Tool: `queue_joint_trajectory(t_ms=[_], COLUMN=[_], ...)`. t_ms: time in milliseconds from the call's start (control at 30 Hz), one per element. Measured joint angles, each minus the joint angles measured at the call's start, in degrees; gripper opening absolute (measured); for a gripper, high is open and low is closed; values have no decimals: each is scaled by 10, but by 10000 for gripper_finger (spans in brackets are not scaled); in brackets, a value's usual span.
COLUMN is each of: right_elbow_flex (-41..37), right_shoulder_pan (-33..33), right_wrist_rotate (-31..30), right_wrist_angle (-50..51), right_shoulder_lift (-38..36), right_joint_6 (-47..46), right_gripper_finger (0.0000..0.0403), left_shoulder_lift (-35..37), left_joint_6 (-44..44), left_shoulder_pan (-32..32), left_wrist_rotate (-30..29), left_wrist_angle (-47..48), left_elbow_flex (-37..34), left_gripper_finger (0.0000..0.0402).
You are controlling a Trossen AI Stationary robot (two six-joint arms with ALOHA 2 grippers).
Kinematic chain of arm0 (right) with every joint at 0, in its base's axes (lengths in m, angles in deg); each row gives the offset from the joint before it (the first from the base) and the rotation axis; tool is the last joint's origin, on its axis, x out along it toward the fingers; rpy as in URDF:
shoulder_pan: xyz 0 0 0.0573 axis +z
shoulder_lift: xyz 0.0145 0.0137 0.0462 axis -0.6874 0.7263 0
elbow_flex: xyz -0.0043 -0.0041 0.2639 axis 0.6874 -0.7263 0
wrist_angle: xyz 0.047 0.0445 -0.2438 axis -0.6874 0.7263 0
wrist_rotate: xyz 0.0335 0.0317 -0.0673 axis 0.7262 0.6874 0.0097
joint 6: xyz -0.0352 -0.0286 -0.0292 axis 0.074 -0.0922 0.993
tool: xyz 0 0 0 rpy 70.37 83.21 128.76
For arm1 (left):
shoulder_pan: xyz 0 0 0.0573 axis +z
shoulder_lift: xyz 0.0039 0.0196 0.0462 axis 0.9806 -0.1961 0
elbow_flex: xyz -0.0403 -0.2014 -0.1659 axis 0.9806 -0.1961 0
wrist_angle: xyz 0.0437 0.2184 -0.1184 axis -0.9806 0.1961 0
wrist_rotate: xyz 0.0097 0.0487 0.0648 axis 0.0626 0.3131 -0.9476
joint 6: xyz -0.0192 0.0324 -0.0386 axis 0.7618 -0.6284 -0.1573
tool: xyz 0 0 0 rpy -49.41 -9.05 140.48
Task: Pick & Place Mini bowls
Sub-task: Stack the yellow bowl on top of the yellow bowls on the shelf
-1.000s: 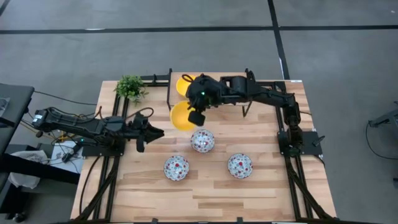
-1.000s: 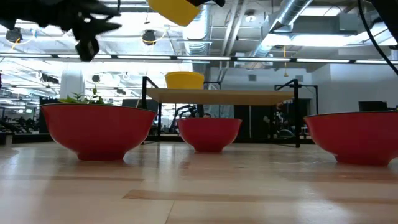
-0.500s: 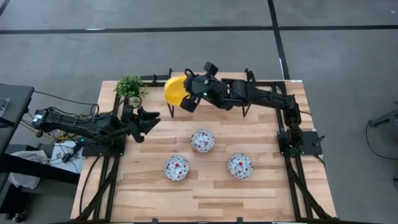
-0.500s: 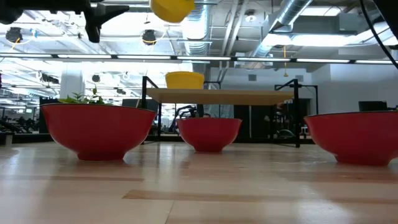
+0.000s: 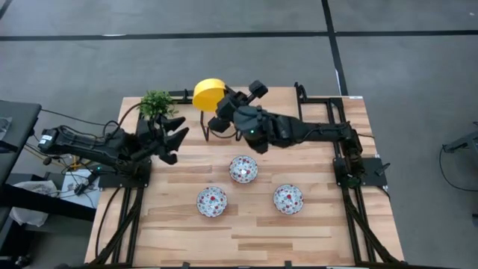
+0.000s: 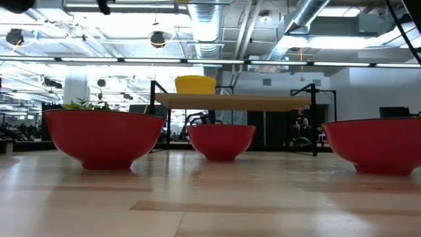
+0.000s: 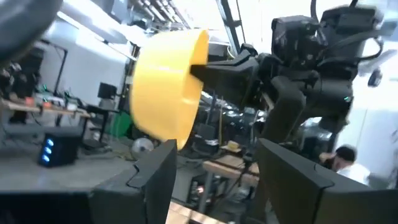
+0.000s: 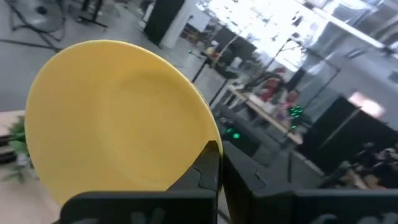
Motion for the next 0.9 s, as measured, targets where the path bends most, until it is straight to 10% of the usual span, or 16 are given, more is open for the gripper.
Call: queue_joint_trajectory(t_ms=[900], right_elbow_flex=[-73], right_shoulder_pan=[27], right_wrist_rotate=[-87], right_wrist_angle=[-127], right_shoulder_lift=[-1], right_joint_6=[101], right_gripper_finger=[0], left_shoulder_lift=[-147], left_joint_6=[-81], left_shoulder_pan=[52], left_wrist_rotate=[-132], left_wrist_angle=[-3], left_elbow_flex=[97], left_gripper_finger=[214])
